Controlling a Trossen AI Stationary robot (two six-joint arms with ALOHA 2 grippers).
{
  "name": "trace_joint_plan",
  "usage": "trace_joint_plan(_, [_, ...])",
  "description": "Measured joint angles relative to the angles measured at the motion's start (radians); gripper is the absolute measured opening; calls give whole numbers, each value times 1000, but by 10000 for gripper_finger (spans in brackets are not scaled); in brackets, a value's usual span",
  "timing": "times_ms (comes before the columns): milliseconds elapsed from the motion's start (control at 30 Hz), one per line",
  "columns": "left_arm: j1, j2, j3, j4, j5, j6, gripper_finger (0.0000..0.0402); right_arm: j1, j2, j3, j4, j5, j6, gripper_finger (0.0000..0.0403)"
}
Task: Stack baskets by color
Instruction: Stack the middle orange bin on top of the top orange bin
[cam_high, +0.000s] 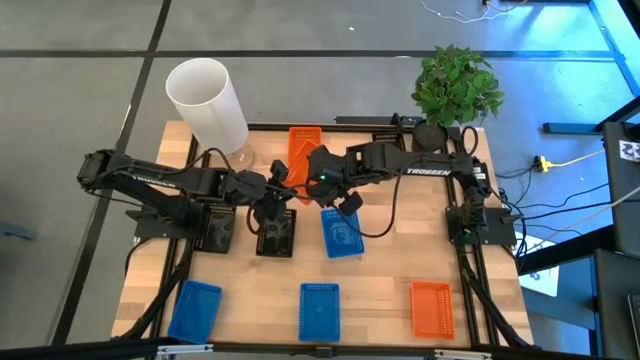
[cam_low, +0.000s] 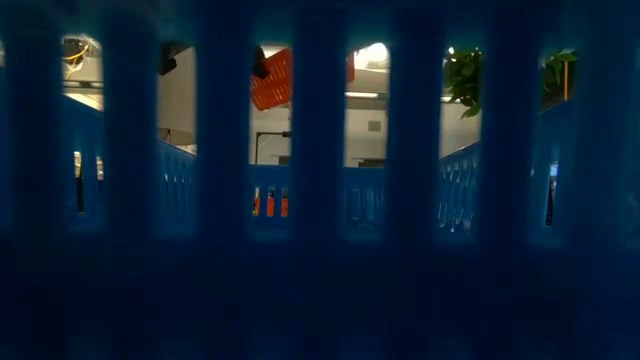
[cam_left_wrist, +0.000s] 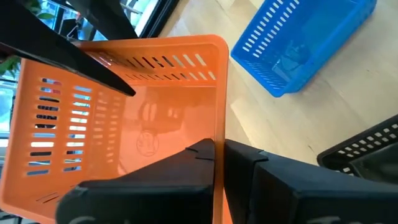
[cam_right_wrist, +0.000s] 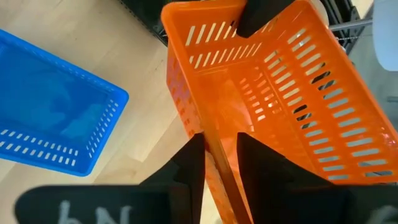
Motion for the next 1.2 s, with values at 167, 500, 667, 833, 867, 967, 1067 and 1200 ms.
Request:
trace_joint_plan(167, [0, -3, 0, -4, 10, -24, 0, 0, 0, 0, -3, -2, -1, 71])
trace_joint_plan(500, [-1, -3, 0, -4, 56, -25, 0, 0, 0, -1, -9, -55, -1, 68])
trace_joint_plan(667, [-1, -3, 0, -6, 69, -36, 0, 0, 0, -1, 12, -54, -1, 101])
trace_joint_plan(833, [-1, -2, -1, -13, 91, -79, 0, 0, 0, -1, 30, -52, -2, 140])
trace_joint_plan(867, [-1, -2, -1, -13, 84, -80, 0, 0, -1, -1, 30, -50, -1, 145])
trace_joint_plan(967, [2, -4, -1, -13, 72, -120, 0, 6, -1, -1, 31, -37, 0, 152])
trace_joint_plan(1067, [14, -13, -2, -12, 62, -173, 0, 18, -1, -1, 31, -10, 0, 153])
trace_joint_plan(1200, [26, -12, -2, -14, 33, -203, 0, 32, -2, -1, 26, -5, 0, 154])
